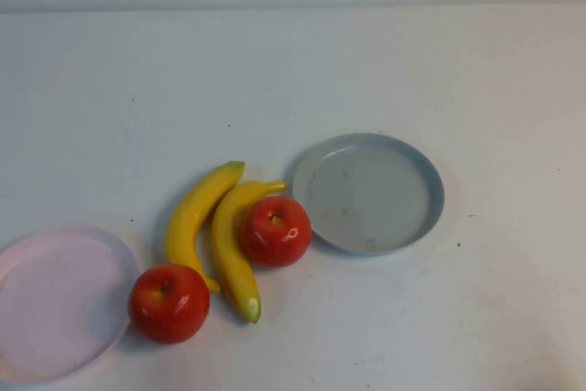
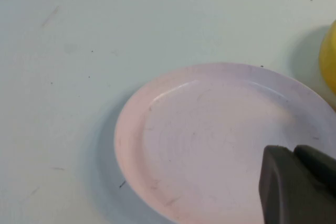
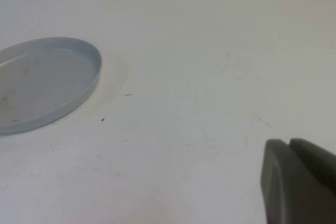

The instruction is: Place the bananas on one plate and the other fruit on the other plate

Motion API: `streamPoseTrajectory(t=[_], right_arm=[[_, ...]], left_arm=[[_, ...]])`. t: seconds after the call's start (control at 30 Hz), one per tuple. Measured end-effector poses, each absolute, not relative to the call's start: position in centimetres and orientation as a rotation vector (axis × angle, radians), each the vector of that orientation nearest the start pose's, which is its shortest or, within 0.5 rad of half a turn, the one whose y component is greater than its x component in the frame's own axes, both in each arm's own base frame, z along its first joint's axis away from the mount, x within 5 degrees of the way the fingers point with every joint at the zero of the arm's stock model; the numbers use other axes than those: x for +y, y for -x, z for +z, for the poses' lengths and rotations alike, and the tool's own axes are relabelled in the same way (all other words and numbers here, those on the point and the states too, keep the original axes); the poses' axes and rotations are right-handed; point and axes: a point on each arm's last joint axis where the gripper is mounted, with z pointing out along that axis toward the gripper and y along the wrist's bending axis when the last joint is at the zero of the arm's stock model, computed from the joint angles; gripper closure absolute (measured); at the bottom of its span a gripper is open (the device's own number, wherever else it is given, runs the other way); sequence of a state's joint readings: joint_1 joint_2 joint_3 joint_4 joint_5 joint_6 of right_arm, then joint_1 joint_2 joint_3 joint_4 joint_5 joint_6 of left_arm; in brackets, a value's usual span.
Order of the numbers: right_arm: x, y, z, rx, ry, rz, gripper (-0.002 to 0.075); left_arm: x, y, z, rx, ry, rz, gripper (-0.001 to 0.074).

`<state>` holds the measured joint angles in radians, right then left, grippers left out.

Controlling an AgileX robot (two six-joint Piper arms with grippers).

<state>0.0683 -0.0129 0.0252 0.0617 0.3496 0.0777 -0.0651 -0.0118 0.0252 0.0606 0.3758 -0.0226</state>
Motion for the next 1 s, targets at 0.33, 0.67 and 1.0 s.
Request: streamPoseTrajectory(t=[0.33, 0.67, 1.0], right_arm=[[0.6, -5.3, 17.4, 1.847, -0.047, 0.162, 0.0743], [0.6, -5.3, 17.4, 1.847, -0.047, 0.162, 0.0743], [0.6, -5.3, 17.4, 1.847, -0.047, 0.162, 0.0743]], left_arm=[[-0.2, -5.2, 17.2, 1.871, -0.072, -0.008, 0.0731], [-0.4, -5.4, 17.6, 1.818, -0.016, -0.094, 0.0731], [-0.6, -5.6, 19.8, 1.576, 0.194, -0.327, 0.0731]])
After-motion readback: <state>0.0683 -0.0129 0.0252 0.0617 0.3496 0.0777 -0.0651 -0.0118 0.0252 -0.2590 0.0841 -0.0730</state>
